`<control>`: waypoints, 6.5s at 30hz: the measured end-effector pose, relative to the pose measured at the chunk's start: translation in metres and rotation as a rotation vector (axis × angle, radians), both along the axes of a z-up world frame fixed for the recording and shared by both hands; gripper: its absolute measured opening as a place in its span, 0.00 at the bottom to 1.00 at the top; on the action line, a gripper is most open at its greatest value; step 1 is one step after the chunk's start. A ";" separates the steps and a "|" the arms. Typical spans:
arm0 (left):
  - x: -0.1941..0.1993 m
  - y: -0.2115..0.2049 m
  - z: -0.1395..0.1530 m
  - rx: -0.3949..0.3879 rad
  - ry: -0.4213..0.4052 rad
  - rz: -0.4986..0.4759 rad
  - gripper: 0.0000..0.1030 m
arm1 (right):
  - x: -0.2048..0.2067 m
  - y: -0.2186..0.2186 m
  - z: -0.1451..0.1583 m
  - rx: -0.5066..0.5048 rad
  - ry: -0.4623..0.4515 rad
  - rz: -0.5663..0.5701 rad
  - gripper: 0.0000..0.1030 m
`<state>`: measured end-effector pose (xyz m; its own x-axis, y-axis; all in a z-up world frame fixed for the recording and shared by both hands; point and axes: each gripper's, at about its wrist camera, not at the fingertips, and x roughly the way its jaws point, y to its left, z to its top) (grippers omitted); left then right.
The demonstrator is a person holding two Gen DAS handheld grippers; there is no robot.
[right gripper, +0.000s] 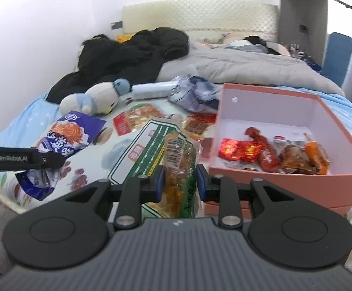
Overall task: Organize snacks
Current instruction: 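Lift both held bags up from the bed toward the pink box, then carry both bags over the pink box and open both tools to drop them, then withdraw both open tools from the pink box toward the remaining snacks, then grasp the orange bread packet with left tool while right tool grasps the red-labelled dried-meat pack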
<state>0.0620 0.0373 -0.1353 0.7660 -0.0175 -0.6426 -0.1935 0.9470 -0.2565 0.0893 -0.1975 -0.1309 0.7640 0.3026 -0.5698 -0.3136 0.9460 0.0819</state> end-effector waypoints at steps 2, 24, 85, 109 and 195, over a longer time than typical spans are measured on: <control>0.003 -0.011 0.004 -0.009 -0.009 -0.033 0.54 | -0.001 -0.010 0.003 0.007 -0.006 -0.026 0.29; 0.142 -0.156 0.009 -0.030 -0.023 -0.405 0.54 | 0.045 -0.121 0.013 0.051 -0.025 -0.297 0.29; 0.045 -0.096 0.057 0.051 -0.096 -0.338 0.73 | 0.001 -0.099 0.019 0.099 -0.044 -0.222 0.69; -0.005 -0.019 0.035 0.067 -0.052 -0.174 0.75 | -0.027 -0.015 0.010 0.115 -0.026 0.016 0.70; 0.237 0.098 -0.151 0.120 0.166 -0.153 0.28 | 0.236 0.123 -0.161 -0.135 0.086 -0.151 0.17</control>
